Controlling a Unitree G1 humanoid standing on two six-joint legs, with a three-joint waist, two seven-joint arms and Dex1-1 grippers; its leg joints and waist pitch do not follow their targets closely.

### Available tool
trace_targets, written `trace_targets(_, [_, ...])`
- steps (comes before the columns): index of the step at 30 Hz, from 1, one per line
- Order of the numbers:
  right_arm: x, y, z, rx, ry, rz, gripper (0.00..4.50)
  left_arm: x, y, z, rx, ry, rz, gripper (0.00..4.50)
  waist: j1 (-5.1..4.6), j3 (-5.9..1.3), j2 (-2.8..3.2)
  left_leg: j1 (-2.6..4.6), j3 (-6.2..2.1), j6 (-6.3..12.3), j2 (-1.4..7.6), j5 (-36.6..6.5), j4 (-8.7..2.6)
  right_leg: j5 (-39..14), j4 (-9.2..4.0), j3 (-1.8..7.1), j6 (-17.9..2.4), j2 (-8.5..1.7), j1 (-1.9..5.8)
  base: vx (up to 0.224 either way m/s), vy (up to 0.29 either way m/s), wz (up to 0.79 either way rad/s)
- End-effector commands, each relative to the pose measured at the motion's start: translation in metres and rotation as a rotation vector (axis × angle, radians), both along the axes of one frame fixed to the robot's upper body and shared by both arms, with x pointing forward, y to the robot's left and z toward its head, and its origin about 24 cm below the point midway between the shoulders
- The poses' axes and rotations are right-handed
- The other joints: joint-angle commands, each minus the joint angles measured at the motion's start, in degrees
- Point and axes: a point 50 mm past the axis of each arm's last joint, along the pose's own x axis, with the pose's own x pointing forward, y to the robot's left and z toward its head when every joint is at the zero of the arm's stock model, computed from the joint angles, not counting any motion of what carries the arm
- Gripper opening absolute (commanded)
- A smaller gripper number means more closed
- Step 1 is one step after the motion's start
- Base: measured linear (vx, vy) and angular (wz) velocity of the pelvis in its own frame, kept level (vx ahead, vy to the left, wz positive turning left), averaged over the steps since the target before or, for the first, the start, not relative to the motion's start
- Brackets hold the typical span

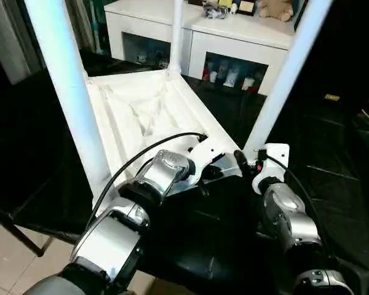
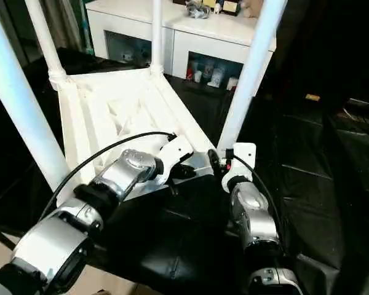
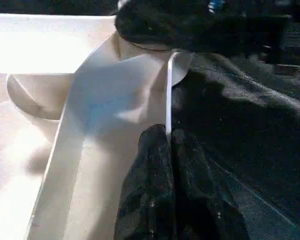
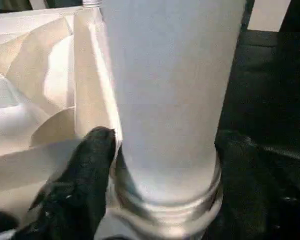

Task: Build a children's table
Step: Rotate leg to tighten

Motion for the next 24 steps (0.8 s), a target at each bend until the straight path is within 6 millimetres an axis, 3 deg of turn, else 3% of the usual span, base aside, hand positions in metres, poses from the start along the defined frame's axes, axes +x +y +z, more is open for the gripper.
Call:
trace_targets(1, [-0.002,0.019,0.001,0.012,-0.005,0.141,3.54,-0.006,0.001,-0.014,0.056,0.037,-0.001,0.00,-0.11,-2.51,-0.04,1.17,-1.08,-0.64,0.85,-25.29,-5.15,-21.56,-5.81,0.56,-7.67,-1.98,0.96,0.000,0.000,0.00])
trace_targets(3, [-0.007,0.010,0.007,-0.020,-0.018,0.288,3.69,-0.008,0.004,-0.012,0.023,0.047,-0.079,0.00,-0.13,-2.50,-0.12,0.96,-1.03,-0.11,0.90,-24.52,-5.16,-20.21,-5.76,0.60,-7.72,-1.85,1.18,0.000,0.000,0.00])
trace_targets(5, [-0.014,-0.001,0.008,-0.073,-0.006,0.417,3.69,-0.012,0.009,-0.011,-0.006,0.074,-0.151,0.00,-0.10,-2.82,-0.30,0.46,-1.04,1.02,1.01,-20.37,-5.12,-13.96,-5.19,0.53,-8.98,-1.88,2.03,0.000,0.000,0.00])
trace_targets(6, [-0.022,-0.010,0.011,-0.110,-0.007,0.523,3.69,-0.017,0.013,-0.009,-0.036,0.080,-0.253,0.00,0.06,-2.81,-0.33,0.51,-0.96,2.04,1.15,-19.35,-5.03,-11.73,-5.17,0.47,-10.04,-1.94,2.11,0.000,0.000,0.00])
trace_targets(9, [-0.031,-0.020,0.016,-0.134,-0.012,0.633,3.69,-0.022,0.024,-0.008,-0.050,0.123,-0.310,0.00,0.15,-3.16,-0.41,0.67,-0.49,3.94,1.18,-15.00,-4.42,-4.14,-4.26,0.62,-13.08,-1.94,2.12,0.035,-0.001,0.00])
trace_targets(12, [-0.033,-0.024,0.019,-0.142,-0.019,0.680,3.69,-0.026,0.032,-0.007,-0.039,0.147,-0.365,0.00,0.58,-3.08,-0.72,0.85,-0.12,5.54,1.28,-12.36,-4.16,-0.64,-3.85,0.64,-14.87,-1.89,2.15,0.000,0.000,0.00])
trace_targets(16, [-0.038,-0.023,0.020,-0.131,-0.005,0.764,3.69,-0.033,0.040,-0.004,-0.057,0.166,-0.420,0.00,1.25,-2.86,-0.45,1.26,-0.11,4.64,1.53,-14.14,-4.47,-4.41,-4.03,0.66,-15.09,-1.95,1.87,0.000,0.000,0.00])
trace_targets(20, [-0.043,-0.021,0.019,-0.121,0.020,0.836,3.69,-0.038,0.045,-0.002,-0.066,0.178,-0.452,0.00,1.31,-2.77,-0.49,1.32,-0.21,2.84,1.60,-16.49,-4.79,-7.64,-4.23,0.74,-13.84,-1.97,1.79,0.000,0.000,0.00])
trace_targets(24, [-0.045,-0.022,0.016,-0.122,0.041,0.860,3.69,-0.041,0.048,0.000,-0.063,0.186,-0.461,0.00,1.17,-2.88,-0.64,1.13,-0.21,2.58,1.48,-15.10,-4.65,-6.96,-4.06,0.78,-13.35,-2.03,1.86,0.000,0.000,0.00])
